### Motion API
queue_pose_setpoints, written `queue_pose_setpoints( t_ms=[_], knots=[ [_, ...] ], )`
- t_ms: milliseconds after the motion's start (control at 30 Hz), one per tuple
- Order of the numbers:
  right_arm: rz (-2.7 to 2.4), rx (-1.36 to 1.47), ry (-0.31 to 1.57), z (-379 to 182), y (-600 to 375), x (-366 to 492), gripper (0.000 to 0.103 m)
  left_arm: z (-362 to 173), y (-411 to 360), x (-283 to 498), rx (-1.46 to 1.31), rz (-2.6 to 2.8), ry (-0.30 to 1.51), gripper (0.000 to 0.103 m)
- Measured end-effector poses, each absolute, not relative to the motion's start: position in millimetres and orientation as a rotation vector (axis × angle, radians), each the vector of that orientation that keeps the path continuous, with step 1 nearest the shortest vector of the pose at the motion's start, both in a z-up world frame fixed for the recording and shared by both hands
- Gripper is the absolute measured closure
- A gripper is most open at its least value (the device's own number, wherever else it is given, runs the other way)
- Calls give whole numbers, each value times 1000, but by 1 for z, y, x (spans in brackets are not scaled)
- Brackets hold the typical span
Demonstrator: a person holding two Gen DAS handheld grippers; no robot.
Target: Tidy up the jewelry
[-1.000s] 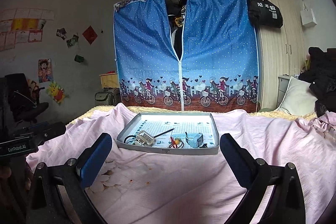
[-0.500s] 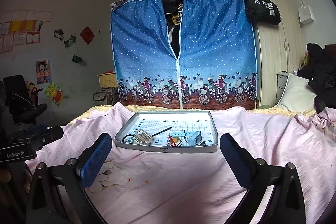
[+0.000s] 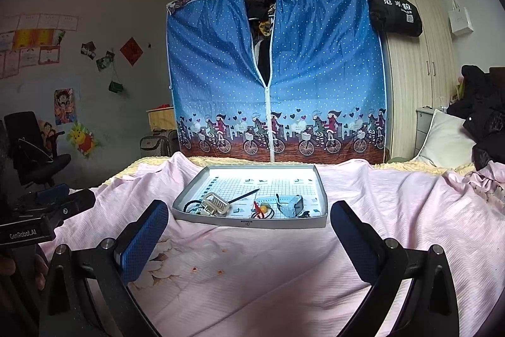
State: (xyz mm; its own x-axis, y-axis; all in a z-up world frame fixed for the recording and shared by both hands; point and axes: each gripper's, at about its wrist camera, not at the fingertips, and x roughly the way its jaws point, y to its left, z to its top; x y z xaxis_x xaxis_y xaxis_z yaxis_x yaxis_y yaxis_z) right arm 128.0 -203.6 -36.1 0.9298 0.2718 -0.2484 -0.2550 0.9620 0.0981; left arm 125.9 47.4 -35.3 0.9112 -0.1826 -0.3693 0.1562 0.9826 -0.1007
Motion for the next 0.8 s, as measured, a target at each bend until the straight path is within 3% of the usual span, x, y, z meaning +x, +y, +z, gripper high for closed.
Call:
queue_pose_setpoints(
  t_ms=[800],
  knots=[
    [269, 61, 268, -40, -203, 128, 0, -38, 31, 123, 57, -37, 381, 1]
  ],
)
